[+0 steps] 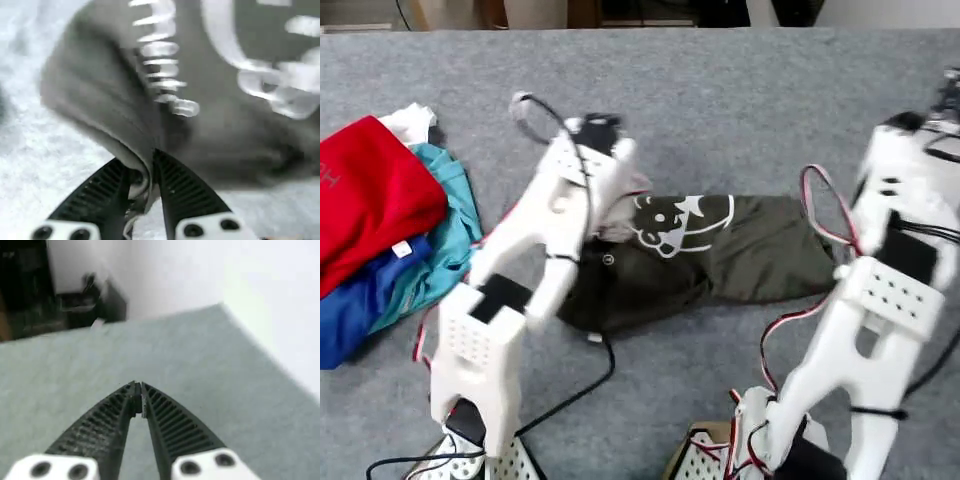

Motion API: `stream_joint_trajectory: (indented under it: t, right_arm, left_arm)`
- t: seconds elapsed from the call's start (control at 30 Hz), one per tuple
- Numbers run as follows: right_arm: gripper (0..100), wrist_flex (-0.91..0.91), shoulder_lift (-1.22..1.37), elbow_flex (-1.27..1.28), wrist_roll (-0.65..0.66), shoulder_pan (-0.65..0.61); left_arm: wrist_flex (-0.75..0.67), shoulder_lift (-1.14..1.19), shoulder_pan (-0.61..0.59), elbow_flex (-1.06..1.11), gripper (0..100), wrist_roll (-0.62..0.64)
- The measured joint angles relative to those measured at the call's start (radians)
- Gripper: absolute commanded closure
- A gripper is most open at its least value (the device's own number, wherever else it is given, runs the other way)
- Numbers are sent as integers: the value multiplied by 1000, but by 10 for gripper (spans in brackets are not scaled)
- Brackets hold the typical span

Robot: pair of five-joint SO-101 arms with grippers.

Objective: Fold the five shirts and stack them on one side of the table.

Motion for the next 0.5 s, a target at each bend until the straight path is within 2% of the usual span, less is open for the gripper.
stream_joint_trajectory:
  t: [0.2,0.37,0.5]
  right_arm:
    - [972,-11,-17,-98,32,140]
    - [997,-31,-17,-121,46,227]
    - [995,-41,-17,-121,46,241]
  left_arm:
    - [2,8,190,-130,981,-6]
    - [-106,8,247,-150,981,23]
    - [-238,8,278,-150,981,72]
